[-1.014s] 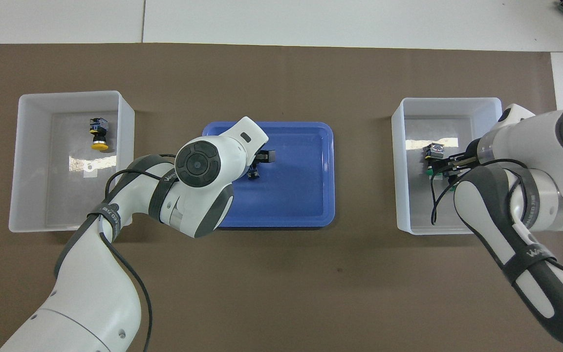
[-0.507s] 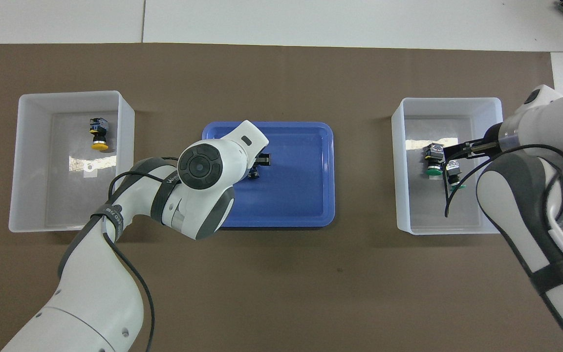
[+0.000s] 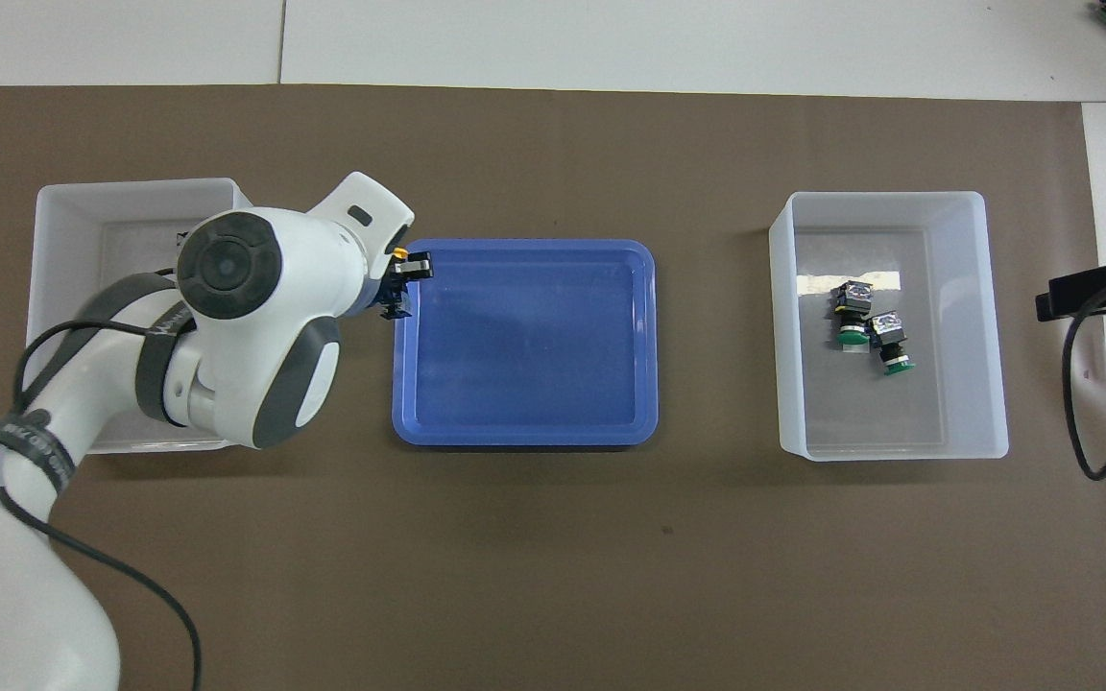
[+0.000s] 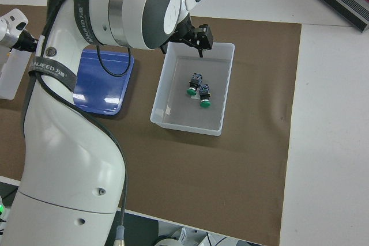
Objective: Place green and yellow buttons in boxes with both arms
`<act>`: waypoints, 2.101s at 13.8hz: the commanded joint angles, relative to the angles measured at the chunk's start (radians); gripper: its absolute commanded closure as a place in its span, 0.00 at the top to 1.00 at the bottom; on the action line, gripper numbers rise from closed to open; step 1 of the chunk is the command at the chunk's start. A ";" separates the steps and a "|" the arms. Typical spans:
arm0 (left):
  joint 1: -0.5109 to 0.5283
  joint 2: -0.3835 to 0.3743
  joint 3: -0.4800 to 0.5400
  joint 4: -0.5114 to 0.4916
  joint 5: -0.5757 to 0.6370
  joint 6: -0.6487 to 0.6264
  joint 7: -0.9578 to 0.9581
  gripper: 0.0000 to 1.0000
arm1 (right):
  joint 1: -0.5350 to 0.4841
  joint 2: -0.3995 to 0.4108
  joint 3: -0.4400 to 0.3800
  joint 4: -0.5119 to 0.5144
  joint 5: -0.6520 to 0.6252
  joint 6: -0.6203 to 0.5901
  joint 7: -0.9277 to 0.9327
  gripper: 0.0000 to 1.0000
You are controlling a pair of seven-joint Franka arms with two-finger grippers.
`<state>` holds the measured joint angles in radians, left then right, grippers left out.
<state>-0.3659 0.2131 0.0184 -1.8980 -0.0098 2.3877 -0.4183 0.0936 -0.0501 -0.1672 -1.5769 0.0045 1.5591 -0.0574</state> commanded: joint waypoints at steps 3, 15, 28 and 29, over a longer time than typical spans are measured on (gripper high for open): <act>0.217 -0.029 -0.011 -0.023 -0.001 0.017 0.267 0.00 | -0.057 -0.042 0.009 -0.014 -0.005 -0.053 0.060 1.00; 0.437 0.172 -0.011 -0.024 -0.002 0.309 0.575 0.00 | -0.025 -0.048 0.023 -0.029 -0.069 -0.027 0.087 1.00; 0.374 -0.012 -0.012 -0.030 -0.002 0.078 0.564 1.00 | 0.006 -0.057 0.021 -0.048 -0.052 -0.027 0.111 1.00; 0.368 -0.050 -0.012 -0.032 -0.002 0.014 0.562 1.00 | 0.006 -0.057 0.021 -0.048 -0.052 -0.027 0.111 1.00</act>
<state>0.0286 0.2581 -0.0038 -1.9025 -0.0097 2.5071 0.1396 0.1023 -0.0818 -0.1514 -1.5978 -0.0403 1.5149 0.0348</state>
